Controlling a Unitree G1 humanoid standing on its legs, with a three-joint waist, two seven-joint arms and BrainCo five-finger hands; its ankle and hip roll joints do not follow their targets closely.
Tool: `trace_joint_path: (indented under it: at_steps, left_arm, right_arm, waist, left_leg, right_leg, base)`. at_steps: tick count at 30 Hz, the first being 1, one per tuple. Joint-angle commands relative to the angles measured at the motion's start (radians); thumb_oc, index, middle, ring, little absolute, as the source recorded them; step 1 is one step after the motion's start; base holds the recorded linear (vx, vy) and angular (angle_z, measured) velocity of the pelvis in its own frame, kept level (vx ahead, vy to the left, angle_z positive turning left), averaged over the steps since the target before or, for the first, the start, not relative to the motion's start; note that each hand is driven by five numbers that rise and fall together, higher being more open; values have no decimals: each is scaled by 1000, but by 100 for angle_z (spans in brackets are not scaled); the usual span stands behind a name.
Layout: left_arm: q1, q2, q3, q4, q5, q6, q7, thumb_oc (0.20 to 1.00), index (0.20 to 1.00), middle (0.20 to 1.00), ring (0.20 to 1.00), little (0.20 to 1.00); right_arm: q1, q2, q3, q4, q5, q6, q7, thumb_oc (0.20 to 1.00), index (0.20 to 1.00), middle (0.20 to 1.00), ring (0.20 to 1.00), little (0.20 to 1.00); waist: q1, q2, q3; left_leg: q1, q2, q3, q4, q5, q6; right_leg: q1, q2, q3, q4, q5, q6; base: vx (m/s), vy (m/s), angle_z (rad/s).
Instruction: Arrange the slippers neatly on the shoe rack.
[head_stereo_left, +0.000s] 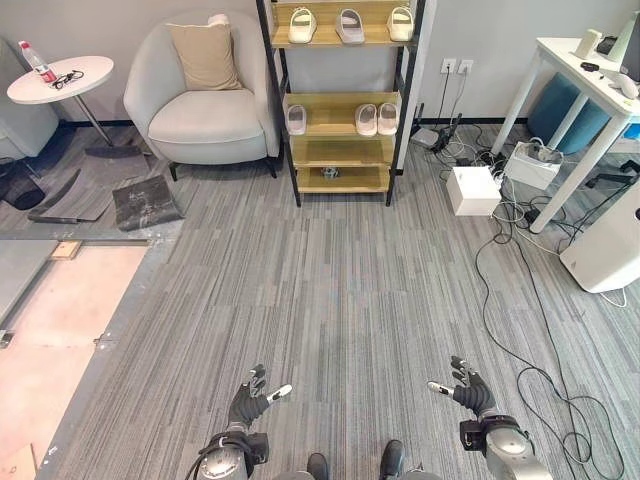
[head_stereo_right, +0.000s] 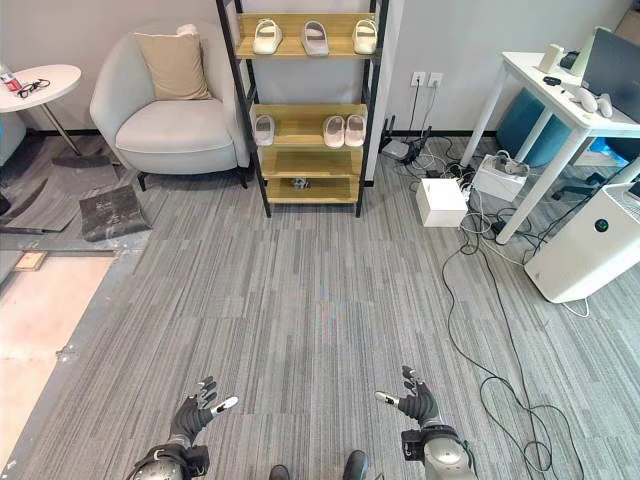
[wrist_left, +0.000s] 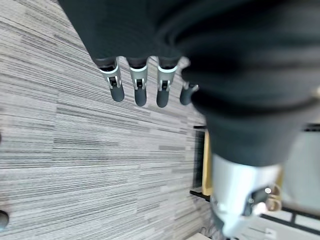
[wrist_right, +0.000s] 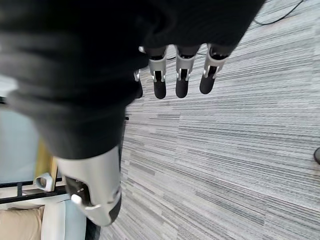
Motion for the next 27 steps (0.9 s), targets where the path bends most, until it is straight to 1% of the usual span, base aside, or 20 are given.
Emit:
trace_joint_path:
  at_steps: [1, 3, 4, 5, 6, 7, 8, 9, 10, 12, 13, 14, 16, 19, 20, 21, 23, 24, 25, 27]
  left_arm:
    - [-46, 41, 21, 0, 17, -33, 20, 1000, 1000, 1000, 1000, 1000]
    - [-55, 55, 24, 2, 32, -34, 27, 1000, 1000, 1000, 1000, 1000]
    - [-55, 56, 24, 2, 32, -33, 27, 1000, 1000, 1000, 1000, 1000]
    - [-57, 59, 27, 2, 31, -36, 30, 1000, 1000, 1000, 1000, 1000]
    - [-57, 62, 33, -1, 15, -37, 28, 1000, 1000, 1000, 1000, 1000]
    - [-57, 62, 33, -1, 15, -37, 28, 1000, 1000, 1000, 1000, 1000]
    - [-59, 66, 37, 3, 20, -36, 30, 1000, 1000, 1000, 1000, 1000]
    - [-58, 68, 40, 5, 21, -37, 31, 1000, 1000, 1000, 1000, 1000]
    - [-56, 70, 43, 3, 25, -37, 32, 1000, 1000, 1000, 1000, 1000]
    - [-49, 78, 52, 3, 32, -34, 32, 1000, 1000, 1000, 1000, 1000]
    - [-49, 78, 52, 3, 32, -34, 32, 1000, 1000, 1000, 1000, 1000]
    - [-49, 79, 60, 7, 29, -34, 34, 1000, 1000, 1000, 1000, 1000]
    - [-51, 81, 67, 2, 20, -38, 37, 1000, 1000, 1000, 1000, 1000]
    - [-72, 77, 69, 11, 13, -39, 42, 1000, 1000, 1000, 1000, 1000]
    - [-90, 78, 74, 7, 18, -37, 50, 1000, 1000, 1000, 1000, 1000]
    - [-91, 79, 75, -2, 16, -36, 49, 1000, 1000, 1000, 1000, 1000]
    - [-95, 79, 72, -2, 18, -37, 49, 1000, 1000, 1000, 1000, 1000]
    - [-101, 74, 66, 10, 21, -38, 45, 1000, 1000, 1000, 1000, 1000]
    - [-101, 74, 66, 10, 21, -38, 45, 1000, 1000, 1000, 1000, 1000]
    - [-101, 57, 59, 27, 13, -39, 41, 1000, 1000, 1000, 1000, 1000]
  right_arm:
    - [-64, 10, 30, -35, -6, -28, 5, 1000, 1000, 1000, 1000, 1000]
    - [-77, 13, 31, -42, -11, -28, 2, 1000, 1000, 1000, 1000, 1000]
    - [-77, 13, 31, -42, -11, -28, 2, 1000, 1000, 1000, 1000, 1000]
    - [-83, 12, 29, -44, -9, -29, 1, 1000, 1000, 1000, 1000, 1000]
    - [-92, 13, 25, -52, 1, -28, 4, 1000, 1000, 1000, 1000, 1000]
    - [-93, 13, 25, -52, 1, -28, 4, 1000, 1000, 1000, 1000, 1000]
    - [-96, 12, 22, -62, 0, -26, 6, 1000, 1000, 1000, 1000, 1000]
    - [-97, 12, 17, -73, 1, -27, 6, 1000, 1000, 1000, 1000, 1000]
    - [-97, 14, 11, -71, -3, -29, 5, 1000, 1000, 1000, 1000, 1000]
    - [-94, 17, 5, -75, -9, -31, 2, 1000, 1000, 1000, 1000, 1000]
    - [-94, 17, 5, -75, -9, -31, 2, 1000, 1000, 1000, 1000, 1000]
    - [-91, 17, 1, -81, -9, -32, 0, 1000, 1000, 1000, 1000, 1000]
    - [-90, 11, -5, -91, -13, -33, -7, 1000, 1000, 1000, 1000, 1000]
    - [-106, 11, -5, -85, -14, -35, -19, 1000, 1000, 1000, 1000, 1000]
    - [-106, 14, -1, -95, -21, -35, -22, 1000, 1000, 1000, 1000, 1000]
    - [-105, 13, 0, -95, -24, -32, -24, 1000, 1000, 1000, 1000, 1000]
    - [-105, 15, -1, -91, -27, -33, -28, 1000, 1000, 1000, 1000, 1000]
    - [-86, 12, 5, -96, -34, -35, -24, 1000, 1000, 1000, 1000, 1000]
    - [-87, 12, 5, -96, -34, -35, -24, 1000, 1000, 1000, 1000, 1000]
    - [-73, 0, -1, -90, -31, -36, -18, 1000, 1000, 1000, 1000, 1000]
  waist:
    - [22, -48, 18]
    - [30, -60, 23]
    - [30, -60, 23]
    - [32, -63, 25]
    - [39, -67, 36]
    - [39, -68, 36]
    - [42, -68, 42]
    - [44, -67, 45]
    - [48, -64, 51]
    - [38, -53, 70]
    - [39, -54, 71]
    - [34, -54, 75]
    - [26, -55, 84]
    - [13, -63, 98]
    - [-7, -73, 95]
    - [-12, -72, 93]
    - [-19, -73, 88]
    - [-29, -74, 65]
    - [-30, -77, 63]
    - [-35, -67, 47]
  left_leg:
    - [-15, 38, -35, -3, -50, -50]
    - [-20, 19, -41, 4, -63, -33]
    - [-21, 19, -40, 4, -63, -33]
    - [-25, 12, -41, 10, -68, -27]
    - [-33, -4, -46, 29, -82, -11]
    - [-34, -4, -46, 30, -82, -11]
    - [-33, -13, -46, 38, -91, -3]
    - [-27, -20, -45, 43, -99, 5]
    - [-15, -35, -43, 48, -110, 19]
    - [27, -44, -53, 43, -126, 36]
    - [29, -45, -52, 43, -126, 36]
    - [42, -45, -54, 37, -131, 37]
    - [71, -50, -52, 22, -142, 35]
    - [100, -52, -57, 9, -158, 27]
    - [118, -45, -61, 5, -170, 9]
    - [121, -40, -64, 7, -176, 4]
    - [125, -35, -69, 16, -188, 0]
    - [149, -22, -74, 31, -220, -9]
    - [145, -26, -76, 31, -218, -8]
    - [155, -11, -94, 54, -234, -16]
  right_leg:
    - [52, -141, 11, 6, -59, 135]
    - [38, -161, 14, 41, -60, 147]
    - [36, -161, 15, 43, -61, 147]
    - [23, -171, 20, 68, -64, 153]
    - [-5, -196, 32, 134, -73, 165]
    - [-7, -197, 33, 137, -75, 166]
    - [-20, -213, 39, 173, -79, 174]
    - [-33, -229, 41, 217, -79, 179]
    - [-55, -253, 49, 291, -75, 186]
    - [-124, -268, 82, 446, -27, 183]
    - [-126, -269, 84, 450, -29, 183]
    - [-153, -271, 80, 450, -14, 179]
    - [-185, -278, 49, 388, 16, 177]
    - [-215, -278, 1, 270, 58, 187]
    - [-238, -251, -30, 152, 89, 197]
    - [-235, -243, -33, 135, 93, 201]
    - [-226, -233, -42, 118, 94, 199]
    - [-205, -204, -33, 112, 65, 174]
    - [-208, -207, -33, 111, 66, 174]
    - [-189, -177, -33, 118, 40, 156]
  base:
    - [32, 99, 2]
    - [29, 139, 3]
    - [18, 140, 2]
    - [1, 176, 1]
    - [0, 177, -2]
    - [4, 187, -5]
    - [22, 138, -1]
    - [55, 227, 3]
    - [84, 225, 2]
    - [138, 196, 3]
    - [144, 110, 5]
    - [123, 32, 11]
    - [176, 13, 1]
    - [231, -77, -6]
    - [319, -151, -4]
    - [359, -159, -10]
    - [247, -94, 6]
    - [232, -89, 36]
    - [340, -126, 60]
    - [321, -128, 41]
